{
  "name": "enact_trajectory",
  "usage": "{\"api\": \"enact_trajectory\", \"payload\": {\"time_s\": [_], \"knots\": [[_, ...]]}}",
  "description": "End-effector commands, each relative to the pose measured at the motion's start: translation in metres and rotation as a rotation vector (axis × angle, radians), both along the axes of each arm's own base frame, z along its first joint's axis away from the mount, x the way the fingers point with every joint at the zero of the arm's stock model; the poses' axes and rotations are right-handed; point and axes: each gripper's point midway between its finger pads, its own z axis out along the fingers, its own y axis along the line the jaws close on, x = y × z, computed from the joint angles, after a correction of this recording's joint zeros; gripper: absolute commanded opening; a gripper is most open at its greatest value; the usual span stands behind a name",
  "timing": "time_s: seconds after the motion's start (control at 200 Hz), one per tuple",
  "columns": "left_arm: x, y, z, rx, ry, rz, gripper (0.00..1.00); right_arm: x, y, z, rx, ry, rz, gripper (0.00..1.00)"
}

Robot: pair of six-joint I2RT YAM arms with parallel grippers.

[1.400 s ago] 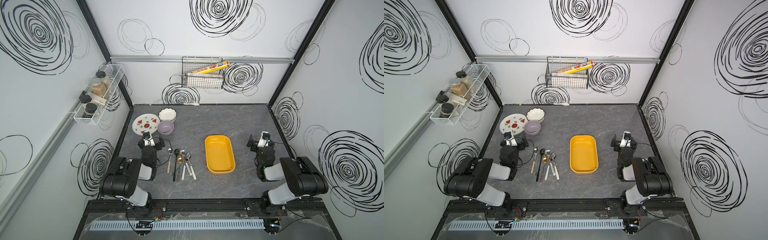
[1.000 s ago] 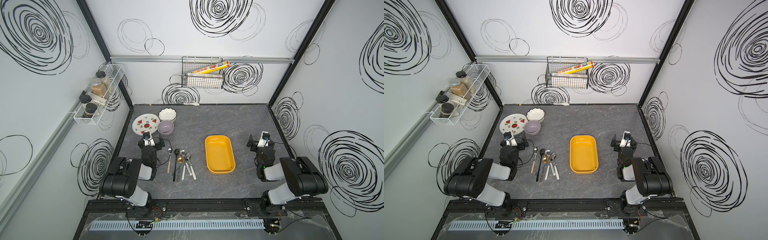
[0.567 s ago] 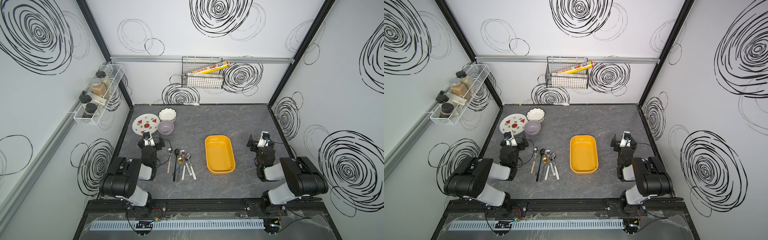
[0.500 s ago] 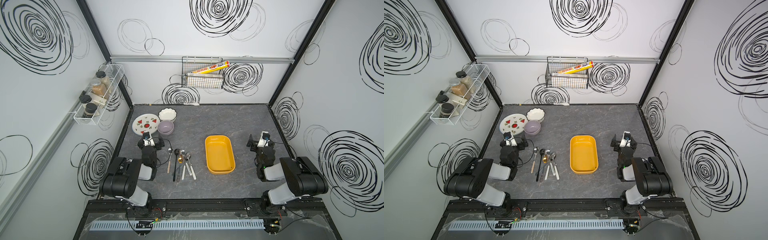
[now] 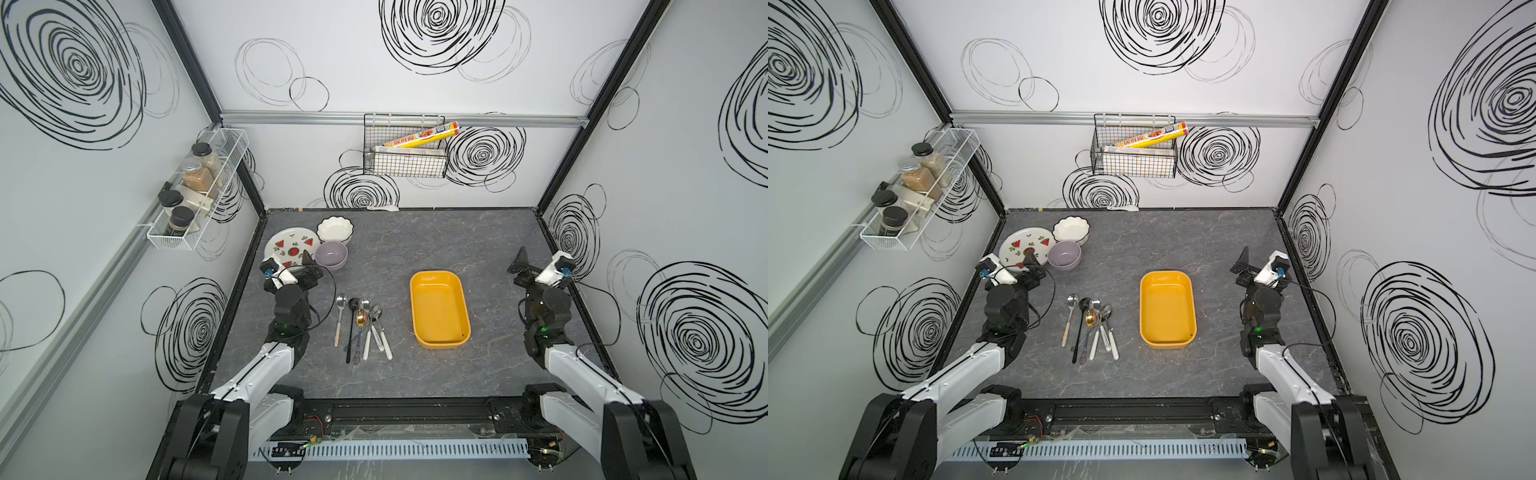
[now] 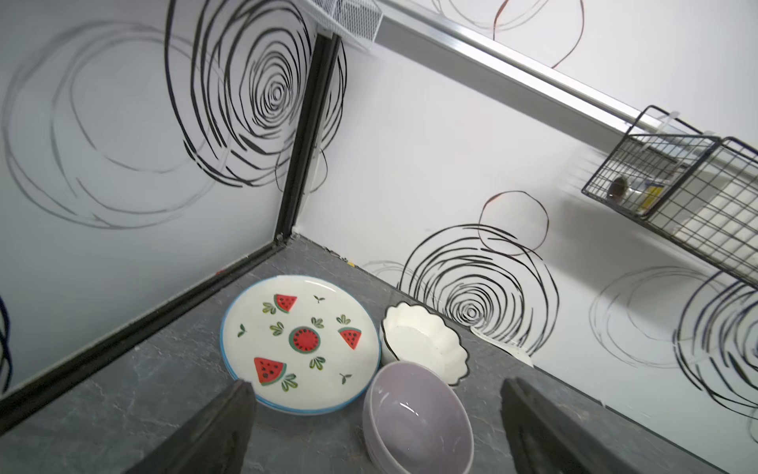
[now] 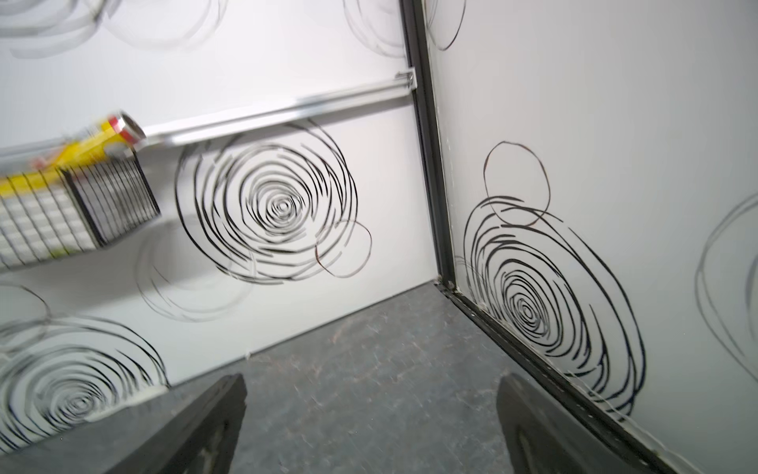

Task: Put the spoon into the storage box
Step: Pick up the spoon from the center of the board.

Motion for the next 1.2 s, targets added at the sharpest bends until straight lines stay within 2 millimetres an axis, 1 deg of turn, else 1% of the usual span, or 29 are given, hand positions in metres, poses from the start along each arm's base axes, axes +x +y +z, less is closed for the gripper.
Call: {"api": "enact_trajectory", "payload": {"time_s": [0.0, 0.025, 0.09, 0.15, 0.175, 0.18, 0.19, 0.22, 0.265, 0.32, 0.41, 0.466, 0.491, 0.591, 0.671, 0.726, 0.846, 0.986, 1.051, 1.106, 1.196], "knots": [[0.0, -0.043, -0.027, -0.168, 0.099, -0.234, 0.97, -0.007, 0.036, -0.008, 0.096, 0.037, 0.233, 0.98], [0.001, -0.05, -0.032, -0.178, 0.135, -0.259, 0.94, -0.009, 0.046, -0.005, 0.091, 0.038, 0.29, 0.97], [0.002, -0.06, -0.057, -0.227, 0.303, -0.266, 0.89, -0.013, 0.061, -0.004, 0.083, 0.065, 0.381, 0.93], [-0.002, -0.067, -0.08, -0.23, 0.468, -0.27, 0.82, -0.015, 0.072, -0.01, 0.097, 0.106, 0.446, 0.89], [-0.006, -0.07, -0.089, -0.225, 0.527, -0.253, 0.81, -0.017, 0.077, -0.013, 0.091, 0.119, 0.476, 0.87], [-0.005, -0.071, -0.087, -0.226, 0.524, -0.253, 0.81, -0.017, 0.078, -0.013, 0.09, 0.123, 0.48, 0.87], [-0.008, -0.072, -0.092, -0.219, 0.554, -0.248, 0.81, -0.017, 0.08, -0.015, 0.089, 0.13, 0.489, 0.87], [-0.012, -0.077, -0.097, -0.192, 0.591, -0.244, 0.81, -0.018, 0.083, -0.02, 0.09, 0.15, 0.505, 0.86], [-0.022, -0.084, -0.106, -0.143, 0.648, -0.227, 0.81, -0.02, 0.085, -0.026, 0.097, 0.177, 0.517, 0.86], [-0.032, -0.091, -0.11, -0.114, 0.689, -0.223, 0.81, -0.021, 0.085, -0.036, 0.1, 0.198, 0.518, 0.84], [-0.049, -0.095, -0.125, -0.147, 0.769, -0.226, 0.81, -0.024, 0.084, -0.046, 0.122, 0.214, 0.513, 0.83], [-0.059, -0.097, -0.137, -0.162, 0.813, -0.245, 0.81, -0.026, 0.085, -0.047, 0.121, 0.208, 0.518, 0.83], [-0.064, -0.098, -0.143, -0.172, 0.831, -0.252, 0.8, -0.026, 0.085, -0.047, 0.146, 0.205, 0.521, 0.83], [-0.081, -0.097, -0.164, -0.191, 0.89, -0.259, 0.77, -0.028, 0.084, -0.045, 0.155, 0.19, 0.517, 0.82], [-0.089, -0.095, -0.173, -0.184, 0.915, -0.253, 0.76, -0.029, 0.082, -0.048, 0.165, 0.188, 0.509, 0.82], [-0.094, -0.096, -0.179, -0.173, 0.932, -0.257, 0.72, -0.028, 0.08, -0.051, 0.171, 0.192, 0.499, 0.82], [-0.105, -0.101, -0.195, -0.162, 0.992, -0.266, 0.72, -0.026, 0.079, -0.057, 0.179, 0.206, 0.487, 0.81], [-0.114, -0.103, -0.205, -0.145, 1.027, -0.267, 0.71, -0.026, 0.078, -0.059, 0.183, 0.212, 0.483, 0.81], [-0.116, -0.104, -0.211, -0.141, 1.047, -0.276, 0.67, -0.026, 0.078, -0.059, 0.183, 0.211, 0.481, 0.81], [-0.118, -0.102, -0.215, -0.121, 1.071, -0.259, 0.61, -0.026, 0.078, -0.058, 0.182, 0.208, 0.481, 0.81], [-0.12, -0.101, -0.22, -0.083, 1.111, -0.243, 0.6, -0.027, 0.077, -0.055, 0.179, 0.203, 0.479, 0.81]]}}
